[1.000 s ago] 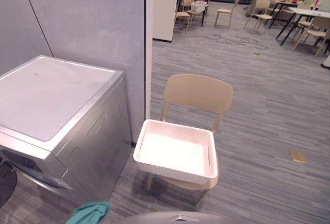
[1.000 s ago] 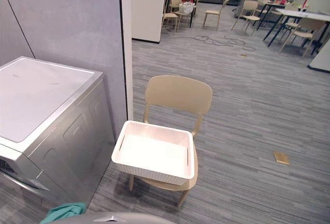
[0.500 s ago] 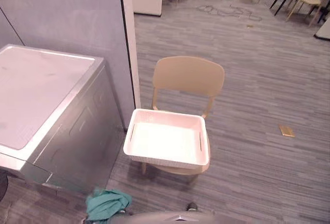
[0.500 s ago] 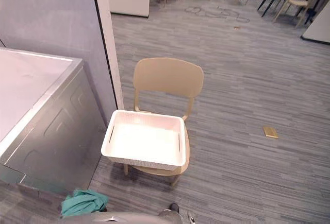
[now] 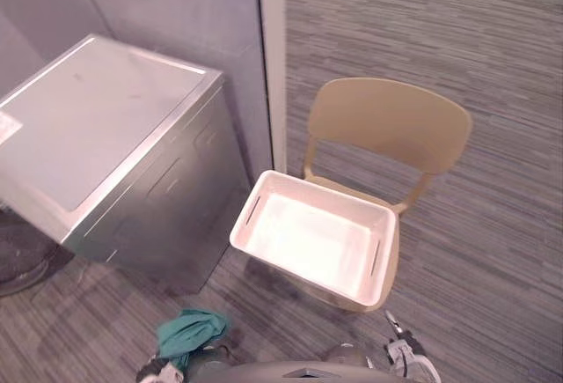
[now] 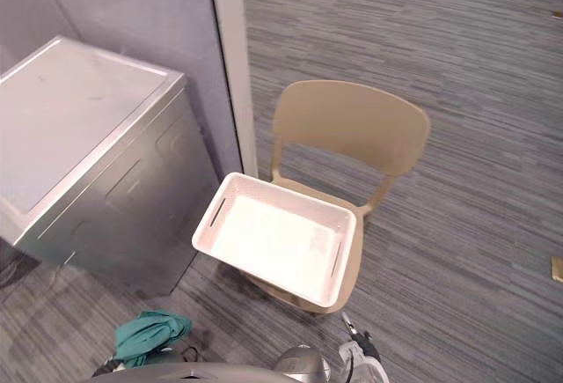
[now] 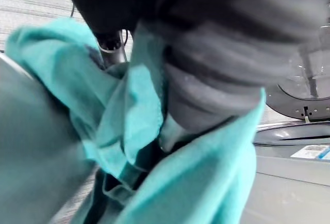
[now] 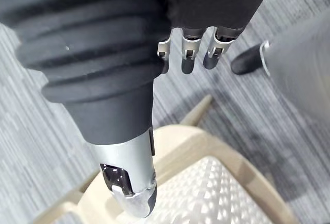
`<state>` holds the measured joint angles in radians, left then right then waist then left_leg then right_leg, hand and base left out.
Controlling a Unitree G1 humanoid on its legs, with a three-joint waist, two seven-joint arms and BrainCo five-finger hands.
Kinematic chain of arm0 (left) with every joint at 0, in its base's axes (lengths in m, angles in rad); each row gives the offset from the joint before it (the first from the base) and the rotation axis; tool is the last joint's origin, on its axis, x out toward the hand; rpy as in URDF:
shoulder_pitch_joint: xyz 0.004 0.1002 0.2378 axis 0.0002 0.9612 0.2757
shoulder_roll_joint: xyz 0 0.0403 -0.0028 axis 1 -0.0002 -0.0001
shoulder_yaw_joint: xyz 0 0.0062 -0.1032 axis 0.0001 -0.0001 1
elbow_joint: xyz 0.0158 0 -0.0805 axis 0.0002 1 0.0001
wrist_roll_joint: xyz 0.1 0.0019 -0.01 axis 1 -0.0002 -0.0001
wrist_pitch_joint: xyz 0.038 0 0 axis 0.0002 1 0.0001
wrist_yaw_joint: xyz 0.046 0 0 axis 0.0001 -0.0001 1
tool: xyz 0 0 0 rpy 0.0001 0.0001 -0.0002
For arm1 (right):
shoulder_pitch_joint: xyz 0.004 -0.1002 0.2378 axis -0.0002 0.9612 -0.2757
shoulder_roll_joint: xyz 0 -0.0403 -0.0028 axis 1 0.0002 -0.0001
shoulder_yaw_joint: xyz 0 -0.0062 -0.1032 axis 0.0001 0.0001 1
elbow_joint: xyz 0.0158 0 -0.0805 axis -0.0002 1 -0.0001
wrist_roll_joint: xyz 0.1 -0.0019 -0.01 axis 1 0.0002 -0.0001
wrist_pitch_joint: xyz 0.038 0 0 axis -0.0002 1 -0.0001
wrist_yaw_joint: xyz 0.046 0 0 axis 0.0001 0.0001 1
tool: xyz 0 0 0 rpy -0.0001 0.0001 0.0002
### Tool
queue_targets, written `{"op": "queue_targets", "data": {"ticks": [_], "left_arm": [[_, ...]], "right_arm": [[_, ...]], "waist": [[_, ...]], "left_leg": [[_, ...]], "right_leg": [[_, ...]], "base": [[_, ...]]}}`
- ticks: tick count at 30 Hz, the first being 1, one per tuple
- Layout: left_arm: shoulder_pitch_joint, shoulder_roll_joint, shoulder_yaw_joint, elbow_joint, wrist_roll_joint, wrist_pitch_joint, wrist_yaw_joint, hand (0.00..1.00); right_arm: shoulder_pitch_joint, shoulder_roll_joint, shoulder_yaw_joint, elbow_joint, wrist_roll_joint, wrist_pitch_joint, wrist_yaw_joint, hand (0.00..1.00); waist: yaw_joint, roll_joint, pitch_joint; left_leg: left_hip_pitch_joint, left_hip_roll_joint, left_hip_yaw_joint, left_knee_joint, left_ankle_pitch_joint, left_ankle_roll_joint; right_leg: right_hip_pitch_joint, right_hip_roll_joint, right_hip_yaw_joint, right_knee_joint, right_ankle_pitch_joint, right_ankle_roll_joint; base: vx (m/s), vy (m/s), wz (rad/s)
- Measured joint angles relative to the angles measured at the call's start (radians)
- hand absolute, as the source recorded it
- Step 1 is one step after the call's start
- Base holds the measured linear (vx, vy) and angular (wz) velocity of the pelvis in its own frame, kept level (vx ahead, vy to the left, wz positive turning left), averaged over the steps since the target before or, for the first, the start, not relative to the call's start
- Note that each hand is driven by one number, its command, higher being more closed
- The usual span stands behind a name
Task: Pick up the laundry basket with both hands and put the clothes into the washing machine.
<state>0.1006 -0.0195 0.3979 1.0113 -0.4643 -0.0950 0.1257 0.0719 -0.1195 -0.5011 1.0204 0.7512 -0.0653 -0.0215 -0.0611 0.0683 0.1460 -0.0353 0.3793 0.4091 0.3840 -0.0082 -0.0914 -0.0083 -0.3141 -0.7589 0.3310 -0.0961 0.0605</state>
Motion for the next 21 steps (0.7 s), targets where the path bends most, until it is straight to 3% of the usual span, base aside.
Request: {"op": "queue_targets", "data": {"ticks": [1,2,3,4,5,6,8,9,11,13,14,15,16,17,18,20,21], "left_arm": [[-0.030,0.000,-0.034,0.000,0.006,0.004,-0.002,1.00],[-0.045,0.005,-0.058,-0.004,0.010,0.005,-0.002,1.00],[-0.052,0.024,-0.103,-0.019,0.017,0.006,-0.003,1.00],[-0.057,0.039,-0.124,-0.019,0.017,0.008,-0.005,1.00],[-0.053,0.044,-0.131,-0.019,0.017,0.009,-0.004,1.00],[-0.053,0.084,-0.135,-0.018,0.017,0.010,-0.003,1.00],[-0.058,0.083,-0.158,-0.019,0.023,0.012,-0.004,1.00],[-0.069,0.073,-0.171,-0.020,0.037,0.012,-0.006,1.00],[-0.074,0.048,-0.184,-0.022,0.050,0.011,-0.020,1.00],[-0.067,0.034,-0.188,-0.019,0.080,0.011,-0.027,1.00],[-0.056,0.034,-0.212,-0.019,0.121,0.012,-0.031,1.00],[-0.050,0.041,-0.250,-0.019,0.157,0.012,-0.033,1.00],[-0.047,0.054,-0.270,-0.018,0.172,0.012,-0.033,1.00],[-0.045,0.087,-0.300,-0.011,0.203,0.013,-0.034,1.00],[-0.049,0.122,-0.300,0.001,0.215,0.014,-0.031,1.00],[-0.050,0.138,-0.285,0.027,0.215,0.016,-0.029,1.00],[-0.045,0.125,-0.283,0.061,0.223,0.024,-0.030,1.00]], "right_arm": [[0.000,0.005,-0.017,0.029,0.003,0.004,-0.010,0.00],[0.002,0.010,-0.027,0.038,0.007,0.004,-0.012,0.00],[0.006,0.044,-0.030,0.063,0.009,0.009,-0.013,0.00],[0.013,0.070,-0.029,0.063,0.009,0.011,-0.013,0.00],[0.012,0.085,-0.025,0.063,0.010,0.014,-0.013,0.00],[0.010,0.106,-0.004,0.063,0.010,0.018,-0.017,0.00],[0.027,0.091,0.009,0.063,0.011,0.019,-0.027,0.00],[0.032,0.076,0.011,0.063,0.010,0.020,-0.032,0.00],[0.034,0.048,0.017,0.063,0.010,0.021,-0.033,0.00],[0.038,0.020,0.006,0.066,0.010,0.021,-0.040,0.00],[0.043,0.005,0.005,0.066,0.010,0.014,-0.051,0.00],[0.046,-0.007,0.005,0.066,0.010,0.003,-0.053,0.00],[0.041,-0.006,0.005,0.063,0.010,0.001,-0.052,0.00],[0.030,0.007,0.008,0.060,0.011,0.005,-0.048,0.00],[0.013,0.051,0.009,0.058,0.024,0.011,-0.039,0.00],[-0.001,0.106,0.018,0.057,0.041,0.015,-0.010,0.00],[0.000,0.114,0.039,0.056,0.050,0.019,0.004,0.00]], "waist": [[-0.003,0.007,-0.007],[-0.005,0.000,-0.007],[-0.003,-0.044,-0.009],[-0.001,-0.053,-0.010],[0.003,-0.064,-0.018],[0.005,-0.092,-0.028],[0.006,-0.076,-0.037],[0.010,-0.077,-0.044],[0.012,-0.040,-0.061],[0.022,-0.041,-0.061],[0.026,-0.033,-0.066],[0.024,-0.020,-0.074],[0.021,-0.005,-0.079],[0.023,-0.004,-0.063],[0.024,-0.031,-0.059],[0.021,-0.063,-0.058],[0.005,-0.077,-0.048]], "left_leg": [[0.015,-0.012,0.000,-0.087,-0.029,-0.059],[0.019,-0.022,0.004,-0.105,-0.043,-0.074],[0.021,-0.048,-0.005,-0.118,-0.073,-0.098],[0.025,-0.058,-0.022,-0.114,-0.082,-0.102],[0.026,-0.056,-0.030,-0.111,-0.092,-0.112],[0.024,-0.070,-0.033,-0.097,-0.107,-0.117],[0.019,-0.085,-0.074,-0.093,-0.140,-0.106],[0.010,-0.120,-0.090,-0.099,-0.144,-0.099],[-0.032,-0.166,-0.114,-0.099,-0.172,-0.061],[-0.030,-0.242,-0.139,-0.131,-0.164,-0.033],[-0.017,-0.278,-0.172,-0.159,-0.151,-0.012],[-0.009,-0.297,-0.214,-0.181,-0.138,0.010],[-0.002,-0.291,-0.227,-0.191,-0.133,0.018],[0.007,-0.279,-0.264,-0.204,-0.124,0.032],[0.023,-0.271,-0.301,-0.230,-0.114,0.043],[0.035,-0.268,-0.335,-0.243,-0.111,0.042],[0.073,-0.274,-0.366,-0.269,-0.104,0.041]], "right_leg": [[-0.010,-0.011,-0.033,0.026,0.000,0.001],[-0.008,-0.026,-0.050,0.045,0.000,0.001],[-0.008,-0.080,-0.072,0.129,0.001,0.000],[-0.021,-0.107,-0.072,0.170,-0.012,0.018],[-0.016,-0.089,-0.053,0.126,-0.039,0.064],[0.016,-0.064,-0.054,0.004,0.056,0.042],[0.071,-0.077,-0.098,-0.040,0.083,0.059],[0.093,-0.102,-0.125,-0.049,0.108,0.066],[0.092,-0.138,-0.145,-0.053,0.164,0.061],[0.093,-0.217,-0.162,-0.007,0.219,0.016],[0.092,-0.261,-0.152,0.044,0.283,-0.057],[0.066,-0.280,-0.075,0.103,0.387,-0.146],[0.040,-0.274,0.001,0.136,0.397,-0.150],[-0.006,-0.206,0.141,0.210,0.249,-0.079],[-0.049,-0.107,0.240,0.276,0.099,-0.074],[-0.098,0.027,0.329,0.321,-0.034,-0.068],[-0.106,0.143,0.351,0.277,-0.108,-0.078]], "base": [[0.04,0.364,1.11],[0.01,0.411,1.17],[-0.01,0.386,0.95],[-0.04,0.267,0.72],[-0.04,0.212,0.40],[-0.03,0.183,0.51],[0.00,0.196,0.68],[0.00,0.166,0.55],[-0.01,0.268,0.77],[0.02,0.338,0.85],[0.09,0.346,0.97],[0.11,0.337,1.02],[0.12,0.247,0.94],[0.09,0.157,0.78],[0.09,0.105,0.74],[0.06,0.011,0.68],[0.05,-0.042,0.74]]}}
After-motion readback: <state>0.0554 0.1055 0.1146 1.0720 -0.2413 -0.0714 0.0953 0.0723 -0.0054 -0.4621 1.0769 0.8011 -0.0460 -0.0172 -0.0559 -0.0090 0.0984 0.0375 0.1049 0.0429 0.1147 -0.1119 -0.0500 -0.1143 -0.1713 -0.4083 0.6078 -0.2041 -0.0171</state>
